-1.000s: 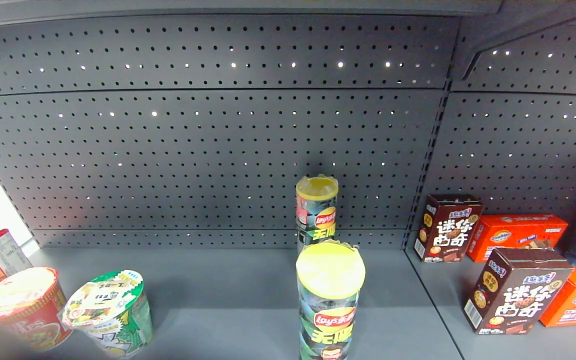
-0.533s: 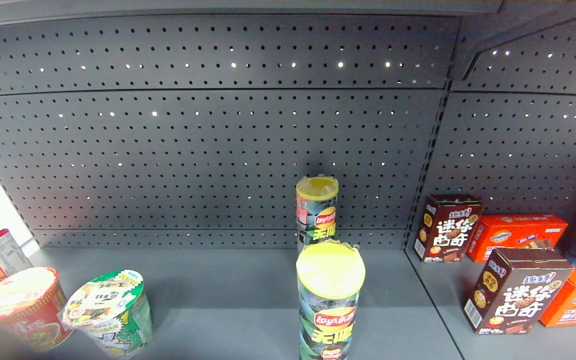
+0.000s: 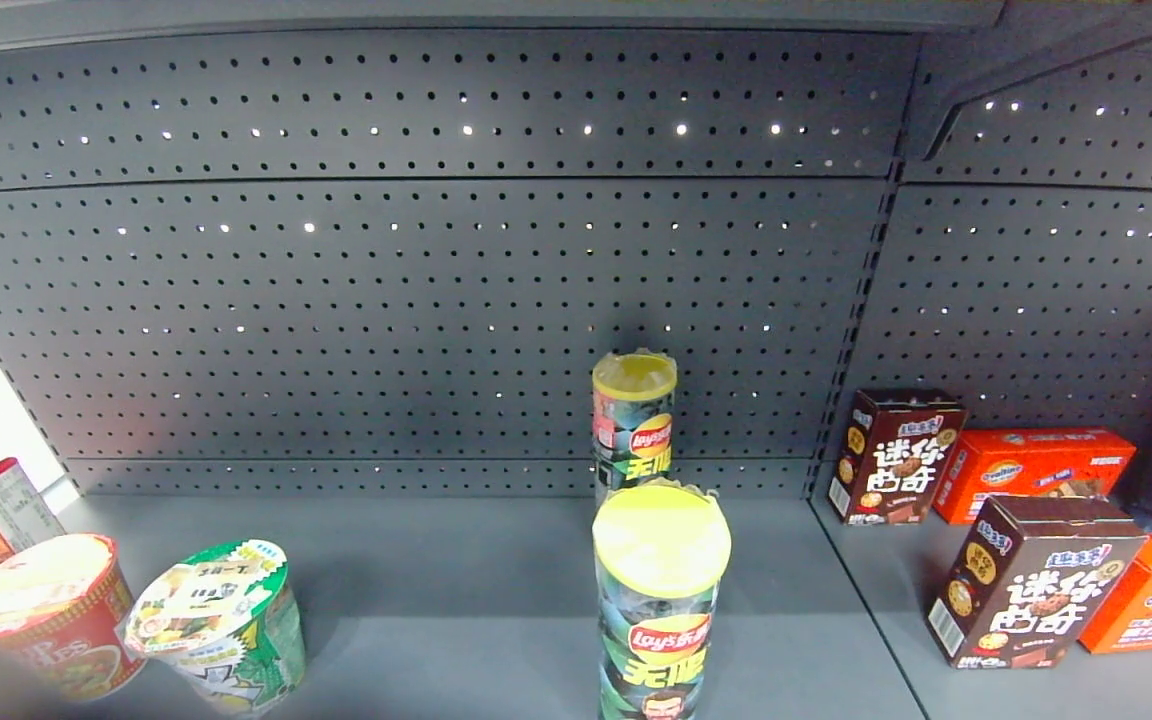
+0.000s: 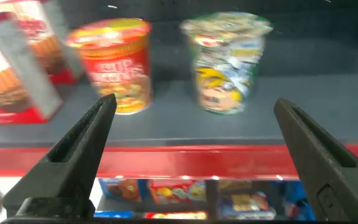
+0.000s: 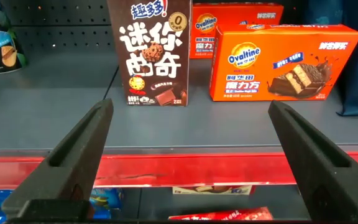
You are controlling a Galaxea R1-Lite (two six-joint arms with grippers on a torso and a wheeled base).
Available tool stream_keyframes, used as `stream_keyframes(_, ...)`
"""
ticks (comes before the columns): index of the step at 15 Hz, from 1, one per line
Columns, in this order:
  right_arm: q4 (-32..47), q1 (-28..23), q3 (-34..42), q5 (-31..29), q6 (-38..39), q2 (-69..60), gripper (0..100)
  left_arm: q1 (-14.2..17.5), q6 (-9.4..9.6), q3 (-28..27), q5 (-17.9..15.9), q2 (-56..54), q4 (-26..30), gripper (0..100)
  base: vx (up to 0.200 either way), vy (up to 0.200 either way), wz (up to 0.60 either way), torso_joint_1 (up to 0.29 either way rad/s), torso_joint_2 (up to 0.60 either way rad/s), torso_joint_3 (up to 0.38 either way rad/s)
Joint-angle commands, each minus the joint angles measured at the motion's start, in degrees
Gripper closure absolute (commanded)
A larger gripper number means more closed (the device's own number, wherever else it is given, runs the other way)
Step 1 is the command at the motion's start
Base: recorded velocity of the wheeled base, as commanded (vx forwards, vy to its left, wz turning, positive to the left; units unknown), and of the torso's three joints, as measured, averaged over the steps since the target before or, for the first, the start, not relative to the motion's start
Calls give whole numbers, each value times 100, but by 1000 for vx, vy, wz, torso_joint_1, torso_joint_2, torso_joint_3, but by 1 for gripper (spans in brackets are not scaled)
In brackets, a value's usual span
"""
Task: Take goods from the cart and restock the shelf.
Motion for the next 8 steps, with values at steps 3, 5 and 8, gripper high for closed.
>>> stream_keyframes(3,-1,0,0,1,-4,9,0,-57,-233,13,-73,-184,-2,0,0,0,0,0,0,0)
stream_keyframes(5,-1,0,0,1,-4,9,0,-57,-471,13,-56,-184,-2,0,0,0,0,0,0,0)
stream_keyframes(8,-1,0,0,1,-4,9,0,-57,-488,13,-56,-184,-2,0,0,0,0,0,0,0)
